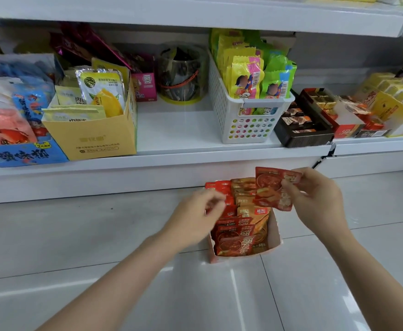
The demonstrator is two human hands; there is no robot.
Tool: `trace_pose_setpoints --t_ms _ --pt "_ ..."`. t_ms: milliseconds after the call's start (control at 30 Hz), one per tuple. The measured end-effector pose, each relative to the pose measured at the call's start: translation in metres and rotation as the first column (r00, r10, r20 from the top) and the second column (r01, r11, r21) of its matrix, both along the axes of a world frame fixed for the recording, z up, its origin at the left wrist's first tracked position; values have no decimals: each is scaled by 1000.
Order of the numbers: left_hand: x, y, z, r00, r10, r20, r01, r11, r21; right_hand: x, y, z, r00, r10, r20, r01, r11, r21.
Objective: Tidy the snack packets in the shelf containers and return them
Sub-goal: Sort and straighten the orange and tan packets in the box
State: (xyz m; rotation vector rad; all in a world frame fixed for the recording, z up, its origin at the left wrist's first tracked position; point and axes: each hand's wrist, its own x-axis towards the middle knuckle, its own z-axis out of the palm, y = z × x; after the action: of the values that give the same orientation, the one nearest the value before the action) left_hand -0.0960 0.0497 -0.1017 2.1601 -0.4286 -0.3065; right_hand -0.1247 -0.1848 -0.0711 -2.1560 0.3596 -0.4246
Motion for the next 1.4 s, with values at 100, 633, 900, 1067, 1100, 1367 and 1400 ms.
trace_pose_setpoints --t_ms 100,633,900,1067,1100,1367,1400 --pt "-21 7 -19 988 -143 56 130 974 187 2 3 -12 999 49 -2 -48 997 65" --pt "-49 22 -45 992 -127 4 126 980 -156 -2 45 -52 845 449 -291 -521 813 -260" --pt "-31 21 -43 967 -26 -255 -33 973 -227 22 39 -39 732 449 -513 -625 742 -242" --pt "-31 20 -47 961 -30 -276 -50 960 -276 20 46 -48 607 419 -676 -716 657 -236" --pt "-29 20 -47 966 19 -258 -90 960 -266 22 46 -47 593 412 -692 -716 663 -219" --pt "8 12 -48 992 123 35 -125 990 70 18 48 -53 533 420 -734 -755 628 -188" --pt "10 10 -48 995 93 46 -98 988 121 16 49 -56 522 422 -742 -756 631 -173"
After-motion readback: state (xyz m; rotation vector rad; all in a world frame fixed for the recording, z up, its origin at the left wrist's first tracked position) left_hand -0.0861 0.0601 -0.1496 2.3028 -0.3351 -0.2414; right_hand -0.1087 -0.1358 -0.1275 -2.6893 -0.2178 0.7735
